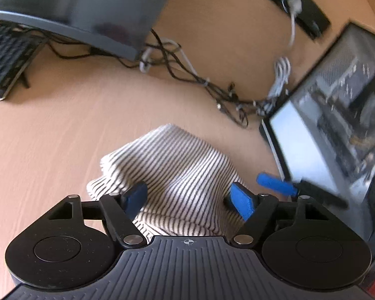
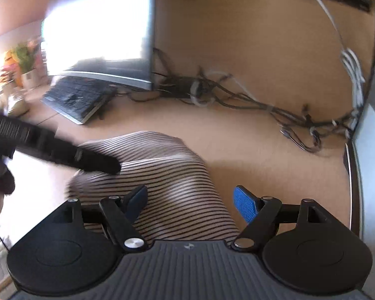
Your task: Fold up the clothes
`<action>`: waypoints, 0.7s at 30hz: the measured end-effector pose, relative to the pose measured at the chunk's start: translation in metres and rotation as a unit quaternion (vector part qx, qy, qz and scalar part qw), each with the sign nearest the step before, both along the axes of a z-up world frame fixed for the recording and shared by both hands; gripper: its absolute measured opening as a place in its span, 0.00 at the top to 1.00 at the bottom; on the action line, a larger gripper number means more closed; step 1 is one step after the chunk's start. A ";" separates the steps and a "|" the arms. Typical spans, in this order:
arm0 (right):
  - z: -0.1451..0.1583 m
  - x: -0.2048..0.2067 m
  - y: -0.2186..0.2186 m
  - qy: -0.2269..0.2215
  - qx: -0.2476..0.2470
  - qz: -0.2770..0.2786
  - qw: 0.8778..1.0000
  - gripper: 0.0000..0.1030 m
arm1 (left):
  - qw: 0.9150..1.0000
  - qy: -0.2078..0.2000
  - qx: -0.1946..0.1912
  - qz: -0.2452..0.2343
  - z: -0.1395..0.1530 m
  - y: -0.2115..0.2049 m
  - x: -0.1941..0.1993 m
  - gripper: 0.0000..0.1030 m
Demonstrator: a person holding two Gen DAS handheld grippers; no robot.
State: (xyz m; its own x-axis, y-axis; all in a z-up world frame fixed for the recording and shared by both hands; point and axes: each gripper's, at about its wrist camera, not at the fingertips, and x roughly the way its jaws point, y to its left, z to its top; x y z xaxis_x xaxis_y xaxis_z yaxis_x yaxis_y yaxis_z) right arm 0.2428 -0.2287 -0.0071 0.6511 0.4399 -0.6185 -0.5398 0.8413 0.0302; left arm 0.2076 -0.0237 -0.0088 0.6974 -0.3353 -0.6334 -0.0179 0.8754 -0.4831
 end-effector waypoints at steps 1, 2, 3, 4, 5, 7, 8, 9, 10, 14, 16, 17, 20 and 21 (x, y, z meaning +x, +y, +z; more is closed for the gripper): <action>-0.001 -0.004 0.003 -0.001 -0.007 0.011 1.000 0.25 | 1.000 0.002 0.002 0.008 0.001 0.002 -0.004 0.23; -0.003 -0.007 0.005 -0.003 -0.014 0.019 1.000 0.25 | 1.000 0.008 0.006 0.015 0.000 0.002 -0.006 0.22; -0.007 -0.009 0.006 -0.006 -0.019 0.021 1.000 0.25 | 1.000 0.013 0.011 0.022 -0.002 0.003 -0.008 0.22; -0.012 -0.011 0.007 -0.009 -0.025 0.023 0.999 0.25 | 0.999 0.019 0.015 0.029 -0.004 0.004 -0.010 0.22; -0.014 -0.012 0.007 -0.009 -0.026 0.024 0.999 0.25 | 0.999 0.025 0.019 0.036 -0.005 0.004 -0.012 0.23; -0.011 -0.007 0.003 0.001 -0.014 0.026 1.000 0.25 | 0.998 0.039 0.023 0.049 -0.011 0.006 -0.015 0.27; -0.008 -0.005 -0.001 0.006 -0.005 0.025 1.000 0.25 | 0.997 0.050 0.018 0.054 -0.016 0.007 -0.015 0.28; -0.004 -0.002 -0.006 0.011 0.009 0.023 1.000 0.26 | 0.997 0.057 0.012 0.057 -0.021 0.008 -0.015 0.32; 0.001 0.000 -0.011 0.013 0.023 0.021 0.999 0.29 | 0.996 0.060 0.007 0.058 -0.024 0.009 -0.016 0.33; 0.027 0.009 -0.013 -0.020 0.055 0.011 0.998 0.50 | 0.997 0.057 0.020 0.050 -0.027 0.009 -0.015 0.33; 0.033 0.018 -0.004 -0.039 0.048 0.004 0.998 0.50 | 0.997 0.057 0.028 0.046 -0.028 0.008 -0.013 0.32; 0.032 0.025 0.002 -0.043 0.041 0.001 0.998 0.50 | 0.997 0.058 0.029 0.044 -0.029 0.008 -0.013 0.31; 0.004 0.054 0.023 0.002 0.006 -0.003 1.000 0.50 | 0.997 0.059 0.031 0.044 -0.031 0.010 -0.014 0.29; -0.008 0.061 0.026 0.020 0.000 -0.006 1.000 0.50 | 0.997 0.060 0.031 0.045 -0.032 0.010 -0.014 0.29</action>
State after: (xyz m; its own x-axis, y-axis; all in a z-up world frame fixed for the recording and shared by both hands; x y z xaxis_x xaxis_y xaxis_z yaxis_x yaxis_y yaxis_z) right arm 0.3036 -0.2022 -0.0150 0.6306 0.4330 -0.6441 -0.5282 0.8475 0.0526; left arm 0.1936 -0.0134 -0.0407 0.6414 -0.2335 -0.7308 -0.1511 0.8954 -0.4187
